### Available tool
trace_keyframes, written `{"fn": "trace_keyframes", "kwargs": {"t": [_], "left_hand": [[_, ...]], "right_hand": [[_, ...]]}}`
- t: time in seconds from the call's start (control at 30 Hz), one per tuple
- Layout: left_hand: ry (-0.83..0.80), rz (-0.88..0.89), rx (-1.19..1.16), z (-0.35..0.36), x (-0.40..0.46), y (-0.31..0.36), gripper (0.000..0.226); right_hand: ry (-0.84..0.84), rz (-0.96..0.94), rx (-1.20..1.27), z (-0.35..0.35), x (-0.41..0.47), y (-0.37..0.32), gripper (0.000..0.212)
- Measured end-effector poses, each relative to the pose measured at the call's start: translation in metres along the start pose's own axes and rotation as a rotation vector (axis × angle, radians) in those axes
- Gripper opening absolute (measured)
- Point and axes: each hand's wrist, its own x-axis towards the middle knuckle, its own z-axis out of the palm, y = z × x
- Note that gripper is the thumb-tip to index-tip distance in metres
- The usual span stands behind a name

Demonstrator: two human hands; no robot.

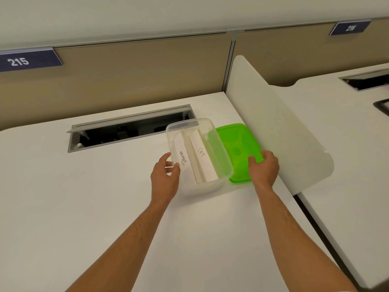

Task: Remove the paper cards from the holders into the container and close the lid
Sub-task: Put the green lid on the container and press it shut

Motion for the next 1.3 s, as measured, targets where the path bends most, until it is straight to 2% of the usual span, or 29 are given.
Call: {"fn": "trace_keyframes", "kwargs": {"t": [0.2, 0.4, 0.5, 0.63, 0.73, 0.87, 0.97, 1.17, 1.3], "left_hand": [[0.007, -0.007, 0.020, 0.001, -0.001, 0.003, 0.045], [0.008, -0.011, 0.021, 0.001, -0.002, 0.002, 0.044], [0.015, -0.013, 0.020, 0.002, -0.002, 0.002, 0.044], [0.012, -0.012, 0.012, 0.002, -0.003, 0.003, 0.045], [0.012, -0.015, 0.012, 0.002, -0.003, 0.004, 0.046], [0.007, -0.013, 0.001, 0.001, -0.004, 0.003, 0.046], [0.000, -0.011, -0.007, 0.000, -0.004, 0.003, 0.046], [-0.037, -0.019, -0.042, -0.002, -0.003, 0.004, 0.048], [-0.060, -0.021, -0.048, -0.005, -0.003, 0.004, 0.049]], "right_hand": [[-0.100, 0.034, -0.331, 0.003, -0.001, 0.033, 0.082], [-0.148, 0.005, -0.393, 0.007, 0.007, 0.037, 0.081], [-0.124, 0.027, -0.318, 0.006, 0.008, 0.037, 0.080], [-0.087, 0.116, -0.010, 0.002, 0.011, 0.037, 0.077], [-0.067, 0.175, 0.121, -0.006, 0.014, 0.034, 0.081], [-0.043, 0.056, 0.258, -0.014, 0.009, 0.015, 0.041], [-0.001, -0.038, 0.350, -0.019, -0.001, -0.005, 0.029], [-0.009, -0.466, 0.255, -0.021, -0.038, -0.048, 0.043], [-0.112, -0.720, 0.187, -0.013, -0.068, -0.062, 0.053]]}}
